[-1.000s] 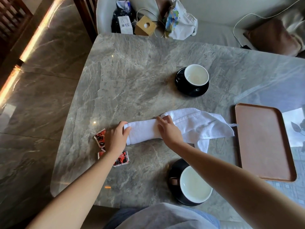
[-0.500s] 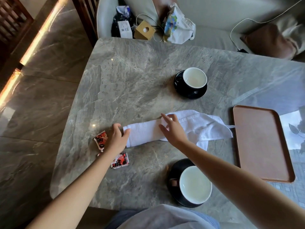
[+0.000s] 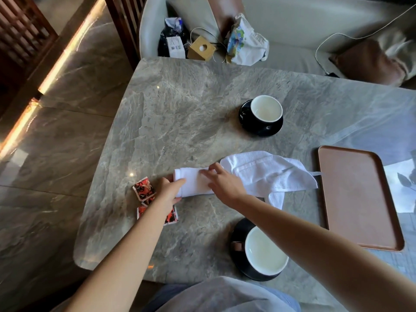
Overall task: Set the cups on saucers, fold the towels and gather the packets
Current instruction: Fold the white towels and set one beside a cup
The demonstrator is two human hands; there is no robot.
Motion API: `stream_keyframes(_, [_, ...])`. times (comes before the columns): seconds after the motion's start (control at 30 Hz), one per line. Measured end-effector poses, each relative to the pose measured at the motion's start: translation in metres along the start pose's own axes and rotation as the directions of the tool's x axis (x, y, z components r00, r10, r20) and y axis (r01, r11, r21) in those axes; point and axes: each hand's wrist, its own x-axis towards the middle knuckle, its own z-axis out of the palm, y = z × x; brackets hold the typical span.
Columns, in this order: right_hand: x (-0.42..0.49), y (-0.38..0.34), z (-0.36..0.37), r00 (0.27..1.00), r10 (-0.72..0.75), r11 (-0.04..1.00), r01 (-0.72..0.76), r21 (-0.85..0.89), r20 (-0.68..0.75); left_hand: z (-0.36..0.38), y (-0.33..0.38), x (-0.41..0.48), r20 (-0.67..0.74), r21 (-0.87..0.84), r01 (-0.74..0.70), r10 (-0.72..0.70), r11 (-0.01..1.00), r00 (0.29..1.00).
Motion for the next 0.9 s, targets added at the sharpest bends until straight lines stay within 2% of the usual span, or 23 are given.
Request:
stream_keyframes(0.13, [-0.001, 0.0, 0.002, 0.999, 0.038, 0.999, -0.038, 0.027, -0.007, 0.013, 0.0, -0.01, -0.082, -0.324, -0.016, -0.011, 0.946, 0.997])
stream_keyframes(0.23, [-0.004, -0.002, 0.002, 0.999, 0.051, 0.998, -0.05, 0.028, -0.018, 0.027, -0.004, -0.02, -0.135, -0.564, -0.022, -0.066, 0.825, 0.989])
stream_keyframes(0.33, [-0.004, -0.003, 0.001, 0.997, 0.074, 0.995, -0.072, 0.066, -0.027, 0.039, -0.004, -0.03, -0.069, -0.708, 0.04, -0.125, 0.705, 0.99])
stream_keyframes(0.4, [-0.005, -0.003, -0.001, 0.996, 0.088, 0.991, -0.084, 0.108, -0.031, 0.043, -0.003, -0.034, 0.006, -0.728, 0.091, -0.126, 0.679, 0.992])
stream_keyframes(0.5, [-0.006, -0.005, -0.001, 0.996, 0.083, 0.99, -0.078, 0.121, -0.035, 0.048, -0.005, -0.038, 0.088, -0.68, 0.142, -0.112, 0.719, 0.99])
stream_keyframes(0.57, [-0.006, -0.004, -0.001, 0.995, 0.089, 0.985, -0.082, 0.149, -0.039, 0.05, -0.008, -0.037, 0.086, -0.65, 0.142, -0.113, 0.747, 0.99])
stream_keyframes(0.67, [-0.006, -0.002, -0.004, 0.989, 0.149, 0.943, -0.139, 0.302, -0.01, 0.053, -0.008, -0.038, 0.086, -0.652, 0.105, -0.064, 0.751, 0.994])
stream_keyframes(0.77, [-0.006, 0.004, -0.016, 0.976, 0.219, 0.845, -0.197, 0.498, 0.015, 0.053, -0.005, -0.04, 0.108, -0.602, 0.071, -0.007, 0.796, 0.994])
stream_keyframes(0.9, [-0.005, 0.012, -0.044, 0.979, 0.204, 0.869, -0.178, 0.462, -0.006, 0.044, 0.018, -0.041, 0.156, -0.487, -0.037, 0.129, 0.873, 0.979])
